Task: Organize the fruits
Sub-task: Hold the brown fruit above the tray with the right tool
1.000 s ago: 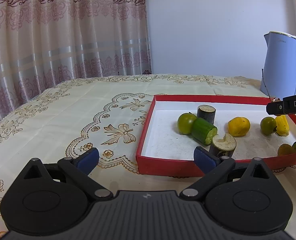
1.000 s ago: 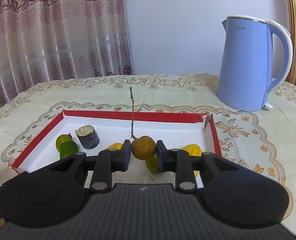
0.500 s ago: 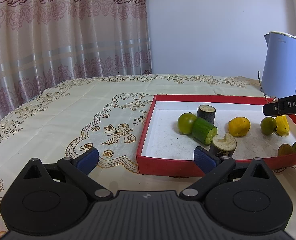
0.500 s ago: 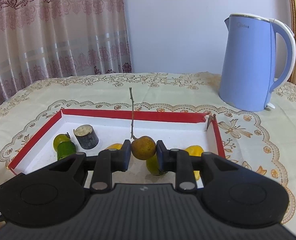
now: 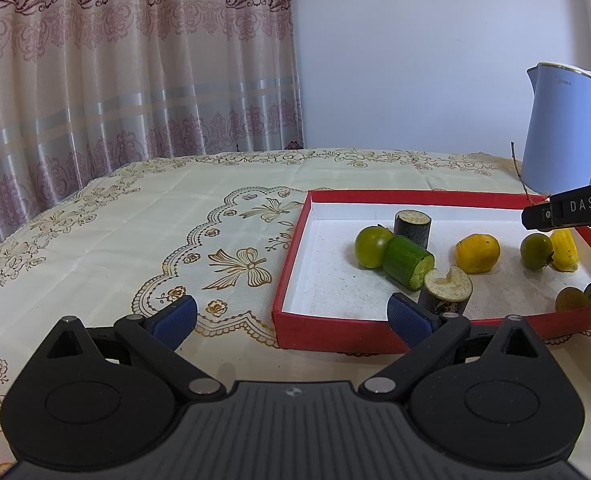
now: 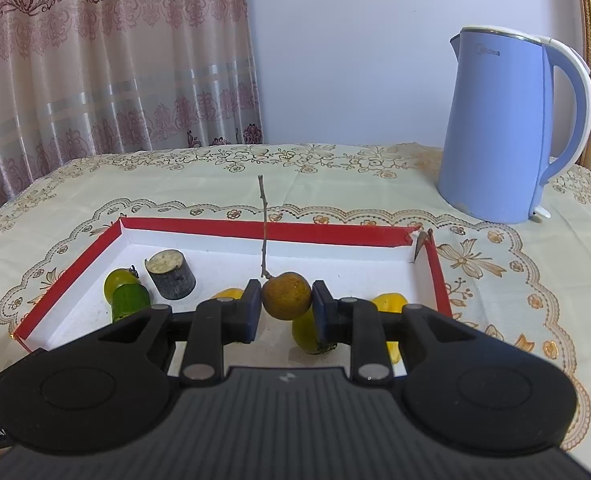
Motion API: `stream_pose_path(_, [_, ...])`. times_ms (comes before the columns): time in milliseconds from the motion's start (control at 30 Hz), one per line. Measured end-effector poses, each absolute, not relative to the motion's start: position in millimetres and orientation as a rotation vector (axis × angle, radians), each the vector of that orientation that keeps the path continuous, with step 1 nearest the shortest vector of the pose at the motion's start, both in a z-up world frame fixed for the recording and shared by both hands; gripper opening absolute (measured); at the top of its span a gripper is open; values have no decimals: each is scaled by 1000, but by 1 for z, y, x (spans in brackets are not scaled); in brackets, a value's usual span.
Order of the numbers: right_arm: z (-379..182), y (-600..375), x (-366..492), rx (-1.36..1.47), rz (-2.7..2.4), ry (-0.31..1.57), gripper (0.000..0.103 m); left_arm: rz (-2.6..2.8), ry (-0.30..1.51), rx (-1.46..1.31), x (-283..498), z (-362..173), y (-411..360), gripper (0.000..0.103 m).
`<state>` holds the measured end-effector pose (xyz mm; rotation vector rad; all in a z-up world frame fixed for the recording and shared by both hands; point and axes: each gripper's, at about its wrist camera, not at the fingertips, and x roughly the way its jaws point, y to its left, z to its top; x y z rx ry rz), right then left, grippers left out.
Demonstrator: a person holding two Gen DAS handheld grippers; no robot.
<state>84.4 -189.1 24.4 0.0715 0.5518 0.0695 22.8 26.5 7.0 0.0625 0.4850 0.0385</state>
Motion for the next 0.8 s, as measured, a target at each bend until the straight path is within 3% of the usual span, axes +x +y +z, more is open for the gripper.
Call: stream_pose_path(800, [22,-186,92,75,66,565,25,38,485,62,23,7,26,102])
